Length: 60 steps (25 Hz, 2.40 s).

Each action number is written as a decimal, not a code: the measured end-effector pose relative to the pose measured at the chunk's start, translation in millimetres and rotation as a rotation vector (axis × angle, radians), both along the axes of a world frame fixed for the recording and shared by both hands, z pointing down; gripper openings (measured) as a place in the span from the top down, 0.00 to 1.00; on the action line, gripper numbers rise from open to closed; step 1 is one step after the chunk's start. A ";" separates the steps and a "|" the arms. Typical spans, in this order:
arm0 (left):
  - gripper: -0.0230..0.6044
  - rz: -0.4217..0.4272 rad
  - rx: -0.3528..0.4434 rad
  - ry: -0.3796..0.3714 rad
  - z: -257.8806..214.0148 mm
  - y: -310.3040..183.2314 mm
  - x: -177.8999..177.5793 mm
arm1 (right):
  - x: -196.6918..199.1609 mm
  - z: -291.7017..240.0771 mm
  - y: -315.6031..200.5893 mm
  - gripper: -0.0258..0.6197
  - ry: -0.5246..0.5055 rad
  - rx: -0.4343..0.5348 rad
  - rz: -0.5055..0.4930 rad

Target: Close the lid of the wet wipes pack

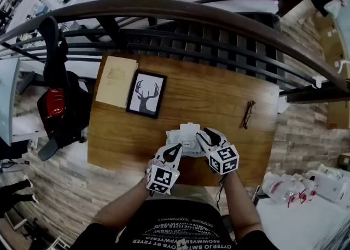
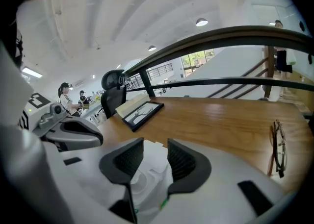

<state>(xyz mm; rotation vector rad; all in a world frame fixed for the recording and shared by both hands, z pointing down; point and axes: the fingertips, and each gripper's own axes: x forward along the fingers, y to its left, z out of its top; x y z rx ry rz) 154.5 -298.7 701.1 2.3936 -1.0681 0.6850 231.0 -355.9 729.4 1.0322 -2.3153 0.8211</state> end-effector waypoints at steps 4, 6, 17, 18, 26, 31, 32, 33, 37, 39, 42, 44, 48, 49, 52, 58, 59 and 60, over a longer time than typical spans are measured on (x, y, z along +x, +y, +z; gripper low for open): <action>0.92 0.021 -0.044 -0.033 29.1 5.0 2.4 | -4.7 23.1 -0.9 0.66 0.019 -0.064 -0.033; 0.92 0.033 -0.065 -0.039 36.5 9.2 7.0 | -4.3 30.4 -1.0 0.64 0.036 -0.085 -0.043; 0.92 0.071 -0.111 -0.063 56.5 22.0 28.3 | 1.0 51.6 -5.2 0.61 0.073 -0.156 -0.049; 0.92 0.078 -0.114 -0.069 58.5 22.6 28.3 | 0.2 54.5 -4.3 0.61 0.079 -0.161 -0.055; 0.92 0.118 -0.161 -0.074 69.2 19.0 22.5 | -9.7 55.0 -4.9 0.68 0.089 -0.145 -0.095; 0.92 0.112 -0.200 -0.053 73.6 18.5 20.8 | -11.8 28.0 -1.9 0.74 -0.016 -0.127 -0.040; 0.92 0.106 -0.212 -0.044 74.0 18.6 20.0 | -12.9 24.3 1.3 0.74 -0.022 -0.131 -0.041; 0.92 0.103 -0.223 -0.036 74.2 18.5 19.4 | -13.8 21.0 4.7 0.74 -0.022 -0.136 -0.045; 0.92 0.111 -0.254 -0.025 73.1 17.7 19.7 | -14.3 11.3 18.1 0.74 -0.031 -0.153 -0.053; 0.92 0.119 -0.266 -0.017 73.6 18.7 19.7 | -13.9 8.5 26.5 0.74 -0.055 -0.168 -0.046; 0.92 0.124 -0.281 -0.007 73.2 17.7 17.7 | -14.9 6.4 39.3 0.73 -0.058 -0.171 -0.049; 0.92 0.135 -0.283 -0.021 71.4 19.9 13.4 | -16.8 5.9 47.3 0.73 -0.052 -0.167 -0.050; 0.92 0.147 -0.276 -0.061 69.9 28.8 -1.9 | -15.5 8.7 58.7 0.73 -0.060 -0.181 -0.039; 0.92 0.142 -0.277 -0.068 69.9 30.6 -8.5 | -15.9 10.0 61.8 0.72 -0.057 -0.186 -0.045; 0.92 0.122 -0.288 -0.082 66.1 34.1 -22.9 | -12.6 12.0 71.6 0.72 -0.018 -0.186 -0.089; 0.92 0.113 -0.248 -0.085 48.5 24.0 -39.1 | -24.1 11.3 102.0 0.61 -0.003 -0.252 -0.219; 0.92 0.115 -0.240 -0.082 46.2 22.2 -42.5 | -29.6 12.3 107.2 0.60 0.011 -0.254 -0.238; 0.92 0.114 -0.236 -0.080 44.8 21.3 -46.1 | -34.1 13.4 110.3 0.60 0.033 -0.243 -0.249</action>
